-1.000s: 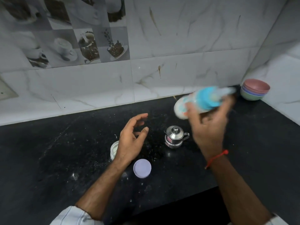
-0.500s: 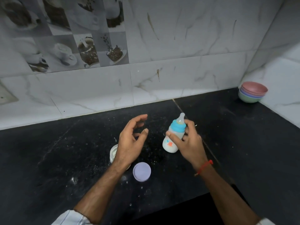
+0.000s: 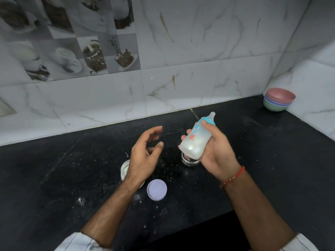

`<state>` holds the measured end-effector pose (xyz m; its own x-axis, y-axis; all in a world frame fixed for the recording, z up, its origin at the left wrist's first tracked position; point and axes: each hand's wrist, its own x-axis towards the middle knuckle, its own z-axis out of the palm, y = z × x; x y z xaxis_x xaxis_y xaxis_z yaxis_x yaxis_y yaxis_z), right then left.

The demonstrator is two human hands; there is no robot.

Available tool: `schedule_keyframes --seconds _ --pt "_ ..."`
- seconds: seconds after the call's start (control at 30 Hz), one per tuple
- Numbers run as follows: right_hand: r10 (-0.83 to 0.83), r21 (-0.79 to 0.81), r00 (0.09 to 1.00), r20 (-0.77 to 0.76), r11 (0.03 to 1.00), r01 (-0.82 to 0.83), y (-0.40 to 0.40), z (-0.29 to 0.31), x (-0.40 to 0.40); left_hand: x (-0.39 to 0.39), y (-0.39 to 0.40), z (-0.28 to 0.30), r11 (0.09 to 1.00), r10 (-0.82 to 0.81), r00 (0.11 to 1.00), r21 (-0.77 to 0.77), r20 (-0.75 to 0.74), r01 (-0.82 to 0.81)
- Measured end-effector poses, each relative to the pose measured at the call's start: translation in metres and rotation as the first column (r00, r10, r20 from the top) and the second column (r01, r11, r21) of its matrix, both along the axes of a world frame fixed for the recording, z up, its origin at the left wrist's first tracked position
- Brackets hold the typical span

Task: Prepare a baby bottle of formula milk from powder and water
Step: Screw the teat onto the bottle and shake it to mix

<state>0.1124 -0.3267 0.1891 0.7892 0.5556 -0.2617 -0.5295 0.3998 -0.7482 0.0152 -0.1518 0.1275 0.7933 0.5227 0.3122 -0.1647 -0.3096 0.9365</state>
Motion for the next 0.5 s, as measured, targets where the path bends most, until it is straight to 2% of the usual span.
schedule_keyframes --seconds 0.07,0.1,0.13,0.2,0.23,0.27,0.33,0.37,0.4,0.47,0.5 --pt "-0.011 0.076 0.995 0.098 0.997 0.003 -0.004 0.009 0.002 -0.002 0.001 0.000 1.000 0.005 1.000 -0.004 0.002 -0.005" --pt "-0.047 0.124 0.977 0.209 0.992 0.022 -0.006 0.015 0.002 -0.003 0.001 0.000 1.000 0.007 1.000 -0.007 0.002 -0.007" --pt "-0.136 0.144 0.916 0.377 0.986 0.087 -0.007 0.023 -0.002 -0.003 0.002 -0.001 1.000 0.008 1.000 -0.009 0.003 -0.008" --pt "-0.317 0.124 0.618 0.720 0.934 0.334 -0.009 0.022 -0.004 -0.004 0.003 -0.001 1.000 0.018 1.000 -0.004 0.002 -0.018" --pt "-0.296 0.058 0.494 0.817 0.896 0.441 -0.008 0.012 -0.001 -0.004 0.004 -0.001 1.000 0.024 1.000 0.003 -0.002 -0.024" --pt "-0.192 -0.070 0.448 0.873 0.861 0.504 -0.006 0.003 0.001 -0.004 0.004 -0.001 1.000 0.028 1.000 0.007 -0.006 -0.028" --pt "0.018 -0.309 0.580 0.815 0.860 0.406 -0.005 -0.016 0.001 -0.005 0.002 0.000 1.000 0.025 1.000 0.004 -0.013 -0.025" --pt "0.016 -0.319 0.607 0.794 0.861 0.395 -0.005 -0.020 0.001 -0.006 0.002 0.001 1.000 0.023 1.000 0.007 -0.008 -0.023" --pt "-0.074 -0.242 0.585 0.807 0.863 0.443 -0.007 -0.019 0.001 -0.006 0.001 0.001 0.999 0.026 1.000 0.019 -0.004 -0.026" --pt "-0.267 -0.030 0.482 0.835 0.852 0.523 -0.008 -0.014 0.001 -0.006 0.003 -0.001 0.999 0.038 0.999 0.024 -0.013 -0.037" --pt "-0.278 -0.016 0.453 0.847 0.839 0.545 -0.007 -0.015 0.003 -0.006 0.003 -0.002 0.999 0.040 0.999 0.018 -0.019 -0.039"
